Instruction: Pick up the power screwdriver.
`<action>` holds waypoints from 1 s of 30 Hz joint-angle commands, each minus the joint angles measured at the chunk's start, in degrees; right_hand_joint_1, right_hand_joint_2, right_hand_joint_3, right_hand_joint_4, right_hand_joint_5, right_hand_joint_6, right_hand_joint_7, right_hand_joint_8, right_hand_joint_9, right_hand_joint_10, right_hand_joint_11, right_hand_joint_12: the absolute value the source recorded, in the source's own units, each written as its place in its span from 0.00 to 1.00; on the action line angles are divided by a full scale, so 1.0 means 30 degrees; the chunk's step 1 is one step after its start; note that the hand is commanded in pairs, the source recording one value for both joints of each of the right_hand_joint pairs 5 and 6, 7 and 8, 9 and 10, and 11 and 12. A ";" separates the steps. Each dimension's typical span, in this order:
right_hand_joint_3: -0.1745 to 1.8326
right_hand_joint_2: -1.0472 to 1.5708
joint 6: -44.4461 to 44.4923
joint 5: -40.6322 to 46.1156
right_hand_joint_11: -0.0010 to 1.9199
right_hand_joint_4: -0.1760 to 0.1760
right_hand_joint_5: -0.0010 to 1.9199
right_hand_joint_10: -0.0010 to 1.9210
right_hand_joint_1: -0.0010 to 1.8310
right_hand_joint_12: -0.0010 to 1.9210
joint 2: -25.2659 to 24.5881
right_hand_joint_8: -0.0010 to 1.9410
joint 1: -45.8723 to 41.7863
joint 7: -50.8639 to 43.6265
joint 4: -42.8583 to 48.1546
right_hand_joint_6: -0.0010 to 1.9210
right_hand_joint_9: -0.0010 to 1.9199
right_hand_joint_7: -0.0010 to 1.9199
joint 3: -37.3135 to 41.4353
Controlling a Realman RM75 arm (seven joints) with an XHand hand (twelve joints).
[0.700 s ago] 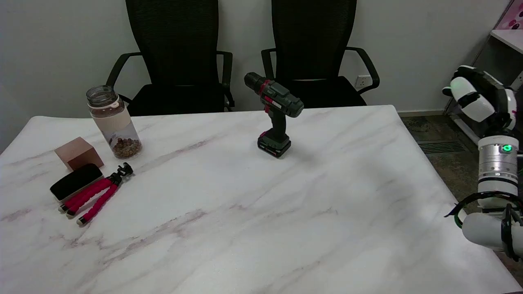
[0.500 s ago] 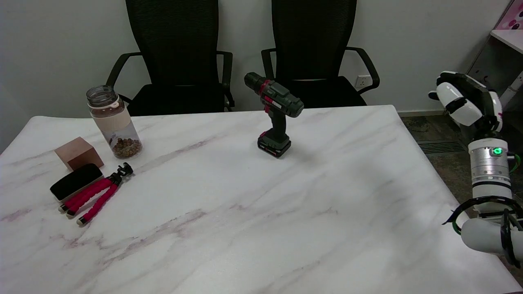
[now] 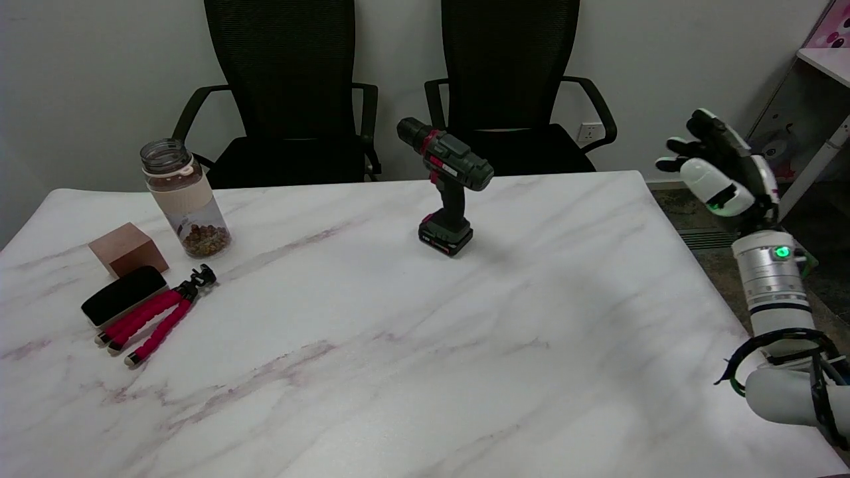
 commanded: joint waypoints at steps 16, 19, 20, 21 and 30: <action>0.34 0.32 -0.4611 -0.5269 0.31 0.52 0.05 0.24 0.46 0.31 -0.9672 0.05 0.5605 -0.0088 0.5151 0.05 0.24 0.05 -0.3104; 0.35 0.32 -0.4904 -0.5269 0.27 0.55 0.05 0.23 0.46 0.27 -1.0222 0.05 0.6468 -0.0121 0.5785 0.05 0.23 0.05 -0.3449; 0.35 0.32 -0.4965 -0.5269 0.26 0.55 0.05 0.23 0.46 0.26 -1.0375 0.05 0.6654 -0.0121 0.5970 0.05 0.23 0.05 -0.3543; 0.35 0.33 -0.5078 -0.5269 0.26 0.55 0.05 0.22 0.46 0.26 -1.0634 0.05 0.6916 -0.0121 0.6260 0.05 0.22 0.05 -0.3689; 0.40 0.32 -0.6226 -0.5269 0.17 0.60 0.05 0.18 0.46 0.17 -1.2211 0.04 0.8529 -0.0121 0.8370 0.05 0.18 0.05 -0.4216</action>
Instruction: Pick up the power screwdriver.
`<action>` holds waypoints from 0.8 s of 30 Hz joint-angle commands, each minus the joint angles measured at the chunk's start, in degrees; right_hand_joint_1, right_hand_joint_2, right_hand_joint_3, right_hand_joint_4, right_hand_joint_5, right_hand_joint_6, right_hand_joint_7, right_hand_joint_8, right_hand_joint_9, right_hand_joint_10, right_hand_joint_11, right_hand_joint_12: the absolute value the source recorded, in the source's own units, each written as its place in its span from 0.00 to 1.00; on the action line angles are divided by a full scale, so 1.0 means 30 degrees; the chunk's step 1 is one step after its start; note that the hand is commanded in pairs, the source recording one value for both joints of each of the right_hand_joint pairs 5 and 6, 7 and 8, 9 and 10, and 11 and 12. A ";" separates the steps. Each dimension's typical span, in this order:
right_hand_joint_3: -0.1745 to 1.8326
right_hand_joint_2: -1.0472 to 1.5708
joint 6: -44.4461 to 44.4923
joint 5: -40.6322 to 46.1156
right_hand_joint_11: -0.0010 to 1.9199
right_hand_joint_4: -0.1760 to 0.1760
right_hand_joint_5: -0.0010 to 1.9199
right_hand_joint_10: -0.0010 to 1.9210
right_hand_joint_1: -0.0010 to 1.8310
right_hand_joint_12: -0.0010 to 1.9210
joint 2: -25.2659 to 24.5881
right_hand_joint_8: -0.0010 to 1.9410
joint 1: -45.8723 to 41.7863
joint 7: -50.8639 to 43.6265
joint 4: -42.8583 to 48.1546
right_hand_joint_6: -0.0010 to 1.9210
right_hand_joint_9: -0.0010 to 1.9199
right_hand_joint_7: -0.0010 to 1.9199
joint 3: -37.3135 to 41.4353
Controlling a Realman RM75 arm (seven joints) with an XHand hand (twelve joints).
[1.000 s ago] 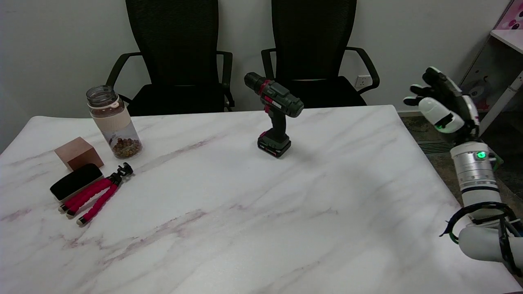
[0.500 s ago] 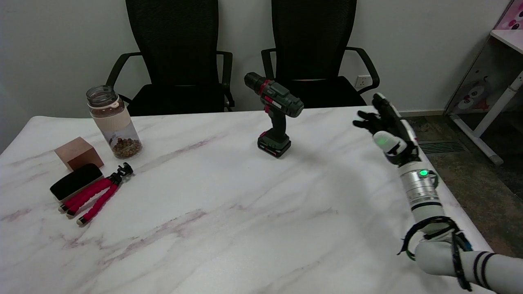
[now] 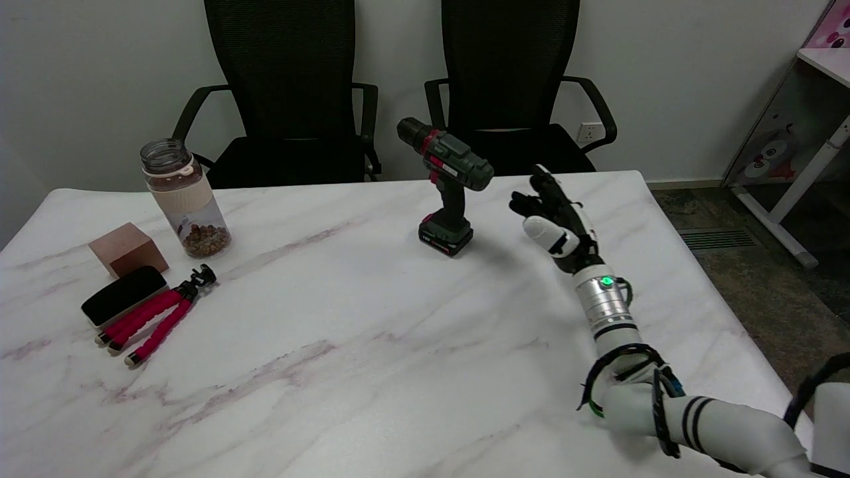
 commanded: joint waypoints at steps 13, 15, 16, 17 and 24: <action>0.43 0.26 -0.4129 -0.0632 0.07 0.73 0.03 0.09 0.46 0.07 -0.4535 0.03 0.5280 -0.0126 0.5822 0.03 0.09 0.03 -0.2020; 0.43 0.26 -0.4249 -0.0632 0.07 0.73 0.03 0.09 0.46 0.07 -0.4711 0.03 0.5577 -0.0154 0.5969 0.03 0.09 0.03 -0.2170; 0.43 0.25 -0.4309 -0.0632 0.07 0.74 0.03 0.09 0.46 0.07 -0.4768 0.03 0.5670 -0.0199 0.6000 0.03 0.09 0.03 -0.2224; 0.43 0.25 -0.4403 -0.0632 0.06 0.75 0.03 0.09 0.46 0.06 -0.4828 0.03 0.5819 -0.0451 0.6058 0.03 0.09 0.03 -0.2255; 0.43 0.25 -0.5216 -0.0632 0.06 0.77 0.03 0.09 0.46 0.06 -0.4974 0.03 0.6400 -0.1092 0.6204 0.03 0.09 0.03 -0.2258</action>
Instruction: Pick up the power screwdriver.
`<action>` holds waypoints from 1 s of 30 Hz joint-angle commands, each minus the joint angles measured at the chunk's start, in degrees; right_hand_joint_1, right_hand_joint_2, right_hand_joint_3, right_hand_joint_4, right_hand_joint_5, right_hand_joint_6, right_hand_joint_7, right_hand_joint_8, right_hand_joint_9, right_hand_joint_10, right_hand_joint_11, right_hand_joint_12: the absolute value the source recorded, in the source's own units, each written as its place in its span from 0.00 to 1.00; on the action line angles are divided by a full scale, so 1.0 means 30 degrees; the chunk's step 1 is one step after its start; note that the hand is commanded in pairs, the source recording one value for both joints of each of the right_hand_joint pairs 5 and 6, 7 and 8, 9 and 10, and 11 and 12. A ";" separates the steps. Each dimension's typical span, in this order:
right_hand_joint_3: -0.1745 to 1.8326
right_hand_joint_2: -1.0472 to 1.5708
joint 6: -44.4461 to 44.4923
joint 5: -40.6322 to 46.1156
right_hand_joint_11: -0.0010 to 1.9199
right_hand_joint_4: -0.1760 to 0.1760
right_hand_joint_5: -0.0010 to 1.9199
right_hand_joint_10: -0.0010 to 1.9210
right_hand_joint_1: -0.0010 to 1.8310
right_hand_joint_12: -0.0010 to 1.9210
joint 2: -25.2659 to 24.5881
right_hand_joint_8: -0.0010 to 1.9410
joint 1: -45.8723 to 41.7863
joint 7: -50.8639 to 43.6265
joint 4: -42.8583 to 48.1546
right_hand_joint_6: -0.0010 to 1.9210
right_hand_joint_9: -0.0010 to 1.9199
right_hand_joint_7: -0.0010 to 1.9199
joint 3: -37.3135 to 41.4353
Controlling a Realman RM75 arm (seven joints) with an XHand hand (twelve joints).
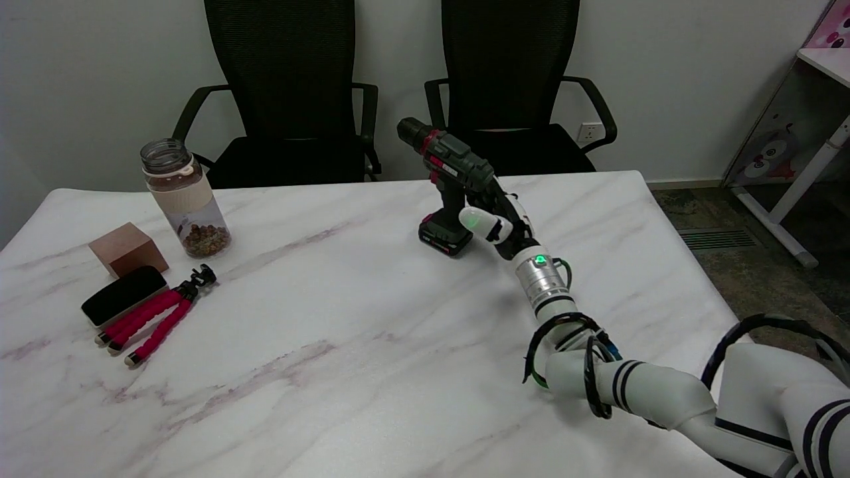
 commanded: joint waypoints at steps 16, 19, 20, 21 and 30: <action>0.42 0.26 -0.2522 -0.0068 0.06 0.78 0.03 0.09 0.45 0.06 -0.1326 0.03 0.2889 -0.0921 0.2542 0.03 0.09 0.03 -0.0579; 0.42 0.26 -0.2646 0.0021 0.06 0.79 0.03 0.09 0.45 0.06 -0.1418 0.03 0.2976 -0.1417 0.2543 0.03 0.09 0.03 -0.0579; 0.42 0.26 -0.2758 0.0079 0.06 0.79 0.03 0.09 0.45 0.06 -0.1472 0.03 0.2980 -0.1645 0.2543 0.03 0.09 0.03 -0.0579; 0.42 0.26 -0.2821 0.0105 0.06 0.79 0.03 0.09 0.45 0.06 -0.1478 0.03 0.3005 -0.1711 0.2543 0.03 0.09 0.03 -0.0579; 0.41 0.27 -0.3138 0.0108 0.06 0.79 0.02 0.09 0.45 0.06 -0.1534 0.02 0.3152 -0.1824 0.2543 0.02 0.09 0.02 -0.0552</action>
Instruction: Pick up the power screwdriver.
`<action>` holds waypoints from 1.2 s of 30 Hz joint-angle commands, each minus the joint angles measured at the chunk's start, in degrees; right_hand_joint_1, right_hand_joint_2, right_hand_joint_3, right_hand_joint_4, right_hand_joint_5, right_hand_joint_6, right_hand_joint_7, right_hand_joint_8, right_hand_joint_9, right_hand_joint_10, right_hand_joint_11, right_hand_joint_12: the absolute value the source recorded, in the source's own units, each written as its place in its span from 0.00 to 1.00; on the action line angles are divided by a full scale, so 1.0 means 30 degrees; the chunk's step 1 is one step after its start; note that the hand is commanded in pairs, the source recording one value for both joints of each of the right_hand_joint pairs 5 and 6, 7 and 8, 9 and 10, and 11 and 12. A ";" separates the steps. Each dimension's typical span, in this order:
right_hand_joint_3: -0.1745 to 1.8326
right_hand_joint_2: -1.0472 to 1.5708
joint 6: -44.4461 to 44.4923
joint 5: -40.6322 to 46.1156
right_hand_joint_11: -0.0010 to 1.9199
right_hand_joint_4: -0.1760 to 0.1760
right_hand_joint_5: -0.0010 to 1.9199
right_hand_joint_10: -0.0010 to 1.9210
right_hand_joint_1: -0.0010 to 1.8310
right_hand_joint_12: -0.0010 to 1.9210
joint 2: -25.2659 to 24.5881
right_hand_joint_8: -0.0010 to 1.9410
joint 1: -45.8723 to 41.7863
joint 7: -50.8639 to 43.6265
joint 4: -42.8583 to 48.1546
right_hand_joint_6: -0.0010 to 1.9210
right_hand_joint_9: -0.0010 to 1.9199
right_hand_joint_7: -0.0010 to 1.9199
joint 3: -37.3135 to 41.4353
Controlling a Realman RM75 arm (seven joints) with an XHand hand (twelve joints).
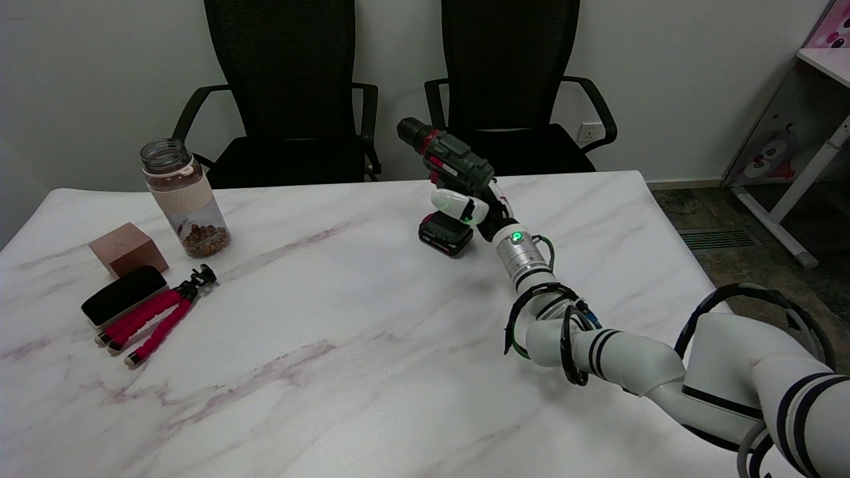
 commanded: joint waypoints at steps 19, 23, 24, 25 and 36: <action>0.42 0.29 -0.1221 0.0113 0.07 0.79 0.02 0.09 0.46 0.07 -0.0478 0.02 0.0878 -0.0607 0.0361 0.02 0.09 0.02 -0.0078; 0.41 0.30 -0.1221 0.0113 0.07 0.79 0.02 0.09 0.46 0.07 -0.0534 0.02 0.0878 -0.0607 0.0361 0.02 0.09 0.02 -0.0078; 0.41 0.31 -0.1221 0.0113 0.07 0.79 0.02 0.10 0.46 0.07 -0.0534 0.02 0.0878 -0.0607 0.0361 0.02 0.10 0.02 -0.0078; 0.41 0.31 -0.1221 0.0113 0.07 0.79 0.02 0.10 0.46 0.07 -0.0534 0.02 0.0878 -0.0607 0.0361 0.02 0.10 0.02 -0.0078; 0.43 0.40 -0.1221 0.0142 0.11 0.78 0.04 0.15 0.50 0.11 -0.0534 0.04 0.0761 -0.0546 0.0185 0.04 0.15 0.04 -0.0047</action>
